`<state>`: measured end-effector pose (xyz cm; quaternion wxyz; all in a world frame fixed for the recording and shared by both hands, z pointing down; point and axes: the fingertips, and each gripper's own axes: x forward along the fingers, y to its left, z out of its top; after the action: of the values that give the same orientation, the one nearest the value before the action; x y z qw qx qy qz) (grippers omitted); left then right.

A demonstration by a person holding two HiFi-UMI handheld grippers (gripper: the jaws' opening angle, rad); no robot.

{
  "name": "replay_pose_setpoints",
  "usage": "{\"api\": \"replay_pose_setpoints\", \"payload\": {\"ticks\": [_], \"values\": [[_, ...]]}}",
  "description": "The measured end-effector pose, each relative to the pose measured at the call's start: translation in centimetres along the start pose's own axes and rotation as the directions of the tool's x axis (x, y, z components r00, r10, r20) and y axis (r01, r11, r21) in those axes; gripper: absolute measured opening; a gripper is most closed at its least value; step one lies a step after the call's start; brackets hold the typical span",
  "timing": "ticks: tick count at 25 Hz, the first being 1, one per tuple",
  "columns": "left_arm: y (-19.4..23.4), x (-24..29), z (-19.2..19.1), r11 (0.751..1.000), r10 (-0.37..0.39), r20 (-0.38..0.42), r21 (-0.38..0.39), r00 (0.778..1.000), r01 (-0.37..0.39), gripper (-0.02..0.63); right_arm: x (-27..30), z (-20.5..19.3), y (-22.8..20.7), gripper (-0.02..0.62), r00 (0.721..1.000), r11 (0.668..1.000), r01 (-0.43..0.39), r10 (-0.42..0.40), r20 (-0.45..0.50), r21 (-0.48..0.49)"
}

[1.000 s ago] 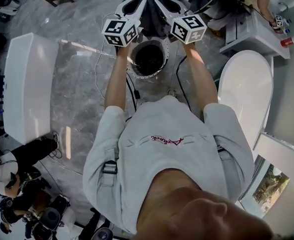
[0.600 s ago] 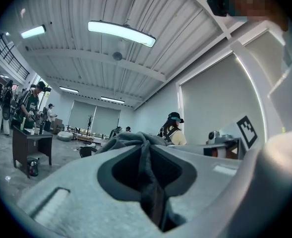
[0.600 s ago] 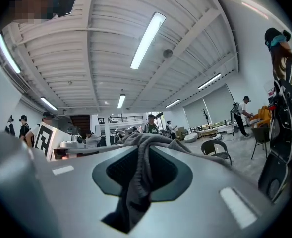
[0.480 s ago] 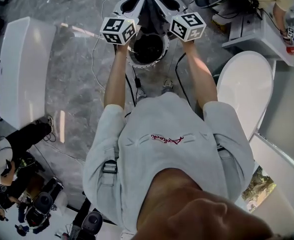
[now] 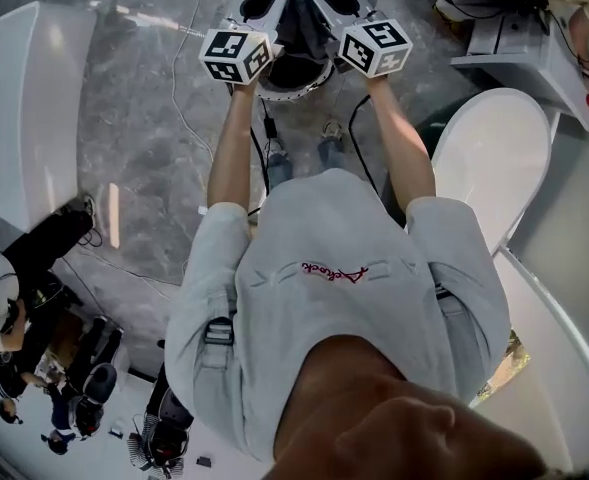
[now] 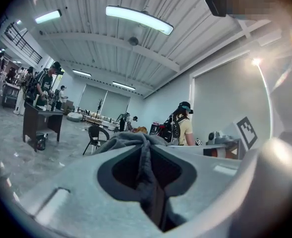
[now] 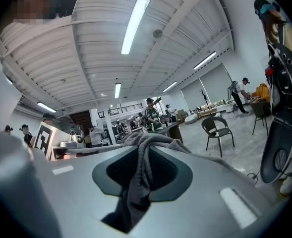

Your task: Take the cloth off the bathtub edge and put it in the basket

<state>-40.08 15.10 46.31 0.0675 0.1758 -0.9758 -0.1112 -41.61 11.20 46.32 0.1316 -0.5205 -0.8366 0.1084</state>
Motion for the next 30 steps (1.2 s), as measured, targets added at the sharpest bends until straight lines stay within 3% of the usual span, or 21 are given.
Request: {"api": "replay_pose_setpoints", "payload": {"ticks": [12,30], "values": [[2.0,-0.5,-9.7,0.990,0.064,-0.080,-0.122,0.995,-0.074,0.055,0.7,-9.7,-2.1,0.075,0.992,0.995,-0.021,0.033,-0.124,0.097],[5.4,-2.1,-25.4,0.939,0.126,-0.212,-0.289,0.969,-0.185,0.055,1.8,-25.9,-4.5,0.075,0.955,0.969,-0.012,0.084,-0.284,0.247]]}}
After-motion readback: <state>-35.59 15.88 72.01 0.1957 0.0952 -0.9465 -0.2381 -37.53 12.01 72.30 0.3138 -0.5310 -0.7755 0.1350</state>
